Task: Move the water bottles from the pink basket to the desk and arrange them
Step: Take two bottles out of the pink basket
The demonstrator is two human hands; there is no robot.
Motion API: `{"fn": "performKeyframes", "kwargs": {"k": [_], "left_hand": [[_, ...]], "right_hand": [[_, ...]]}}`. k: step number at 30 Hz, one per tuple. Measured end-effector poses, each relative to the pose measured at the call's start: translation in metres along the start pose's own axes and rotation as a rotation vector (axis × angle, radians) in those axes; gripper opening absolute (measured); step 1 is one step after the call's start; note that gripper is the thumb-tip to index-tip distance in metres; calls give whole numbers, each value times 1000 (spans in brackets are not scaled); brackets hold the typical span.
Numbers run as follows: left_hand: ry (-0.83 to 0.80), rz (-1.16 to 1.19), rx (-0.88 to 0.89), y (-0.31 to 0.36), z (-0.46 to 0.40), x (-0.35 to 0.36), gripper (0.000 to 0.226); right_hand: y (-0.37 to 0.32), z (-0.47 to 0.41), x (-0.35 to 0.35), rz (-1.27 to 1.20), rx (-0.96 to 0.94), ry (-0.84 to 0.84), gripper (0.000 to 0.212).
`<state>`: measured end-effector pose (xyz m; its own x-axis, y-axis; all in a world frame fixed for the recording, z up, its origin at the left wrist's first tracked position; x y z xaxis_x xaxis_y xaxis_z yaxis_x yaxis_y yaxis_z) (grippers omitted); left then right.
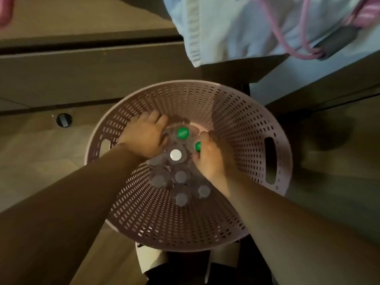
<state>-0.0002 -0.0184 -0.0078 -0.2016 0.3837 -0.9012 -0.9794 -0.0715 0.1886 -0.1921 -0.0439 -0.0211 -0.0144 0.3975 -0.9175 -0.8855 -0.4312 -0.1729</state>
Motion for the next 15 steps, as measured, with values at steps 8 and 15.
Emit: {"fn": "performKeyframes", "kwargs": {"k": [8,15], "left_hand": [[-51,-237,189,25,-35,17,50],[-53,-169,241,39,-46,26,41]], "right_hand": [[8,-17,14,127,-18,-64,49],[10,-18,17,110,-78,-82,42]]}}
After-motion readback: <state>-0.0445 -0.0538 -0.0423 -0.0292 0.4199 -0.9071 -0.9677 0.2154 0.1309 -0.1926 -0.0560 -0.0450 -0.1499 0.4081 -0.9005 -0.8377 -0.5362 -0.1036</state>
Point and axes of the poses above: each hand's wrist, its own z-axis away from the middle knuckle, its own x-axis out of the palm, y = z × x, the point moved 2 cm from there along -z, towards the middle knuckle, and after that the axes turned 1 degree about z, right-handed, at the moved point
